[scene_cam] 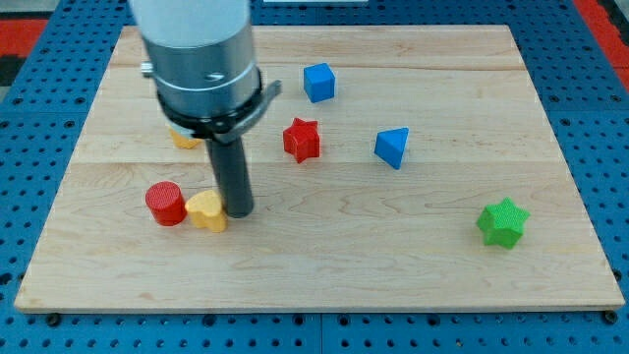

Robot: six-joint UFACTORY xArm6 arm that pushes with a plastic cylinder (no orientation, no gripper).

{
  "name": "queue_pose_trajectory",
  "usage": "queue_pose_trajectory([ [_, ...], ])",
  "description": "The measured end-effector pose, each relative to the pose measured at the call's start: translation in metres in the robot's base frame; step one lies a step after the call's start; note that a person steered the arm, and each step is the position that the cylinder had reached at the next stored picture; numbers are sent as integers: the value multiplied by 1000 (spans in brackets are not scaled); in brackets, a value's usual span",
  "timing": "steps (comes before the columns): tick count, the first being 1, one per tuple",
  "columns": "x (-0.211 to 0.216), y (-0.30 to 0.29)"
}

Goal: Slide the red star a bit left

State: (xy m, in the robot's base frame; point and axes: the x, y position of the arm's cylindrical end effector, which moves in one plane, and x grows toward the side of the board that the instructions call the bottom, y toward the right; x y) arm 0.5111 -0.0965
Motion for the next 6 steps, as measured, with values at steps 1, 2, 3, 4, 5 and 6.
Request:
queue_pose_trajectory([
  [1,-15,24],
  [2,-55,88],
  [3,-78,136],
  [4,-88,68],
  [5,-107,63],
  [6,-142,69],
])
